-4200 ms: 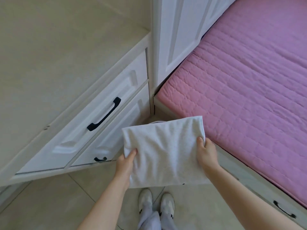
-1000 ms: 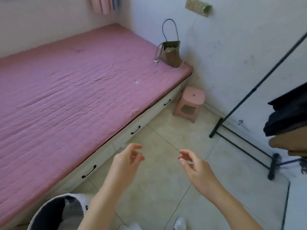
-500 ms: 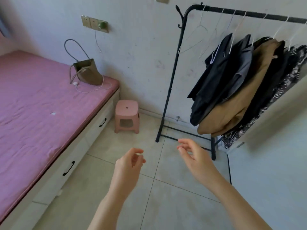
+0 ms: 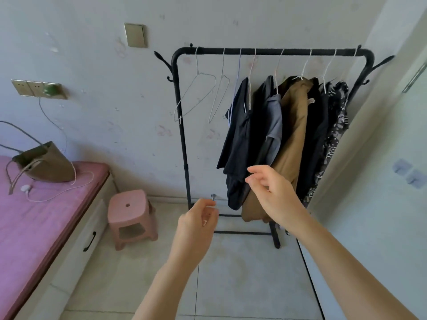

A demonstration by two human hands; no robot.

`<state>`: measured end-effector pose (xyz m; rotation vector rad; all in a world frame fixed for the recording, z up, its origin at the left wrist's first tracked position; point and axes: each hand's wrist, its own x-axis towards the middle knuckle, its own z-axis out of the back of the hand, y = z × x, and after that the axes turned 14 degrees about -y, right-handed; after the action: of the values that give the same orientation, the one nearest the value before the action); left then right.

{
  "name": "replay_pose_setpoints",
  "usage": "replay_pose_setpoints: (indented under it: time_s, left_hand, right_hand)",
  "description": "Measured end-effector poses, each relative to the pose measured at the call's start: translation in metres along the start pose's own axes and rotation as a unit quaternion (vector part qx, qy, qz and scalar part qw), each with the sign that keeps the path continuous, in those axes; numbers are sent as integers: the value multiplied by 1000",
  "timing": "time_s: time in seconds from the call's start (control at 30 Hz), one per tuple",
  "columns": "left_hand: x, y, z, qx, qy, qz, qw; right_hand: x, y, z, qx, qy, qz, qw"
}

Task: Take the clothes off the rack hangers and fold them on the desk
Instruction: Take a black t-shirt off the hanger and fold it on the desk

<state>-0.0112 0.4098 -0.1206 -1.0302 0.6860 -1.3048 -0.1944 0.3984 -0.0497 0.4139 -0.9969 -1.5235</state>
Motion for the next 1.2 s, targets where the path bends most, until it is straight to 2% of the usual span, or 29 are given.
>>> replay_pose_setpoints:
  time_s: [0.3, 0.47, 0.67, 0.87, 1.0, 1.2]
  left_hand:
    - [150, -60, -76, 6, 56, -72, 996]
    - [211, -83, -121, 26, 52, -88, 994]
    - [269, -105, -185, 38, 16, -55, 998]
    - [301, -116, -236, 92, -25, -25, 995]
    - [314, -121, -260, 99, -72, -20, 992]
    - [325, -121, -278, 88, -85, 7, 992]
  right_hand:
    - [165, -13, 23, 32, -79, -35, 996]
    - [247, -28, 24, 59, -80, -71, 993]
    - [343, -50, 13, 199, -24, -197, 960]
    - [409, -60, -3, 219, 5, -287, 933]
    - [438, -61, -18, 227, 28, -311, 923]
    - [459, -69, -26, 298, 72, -317, 897]
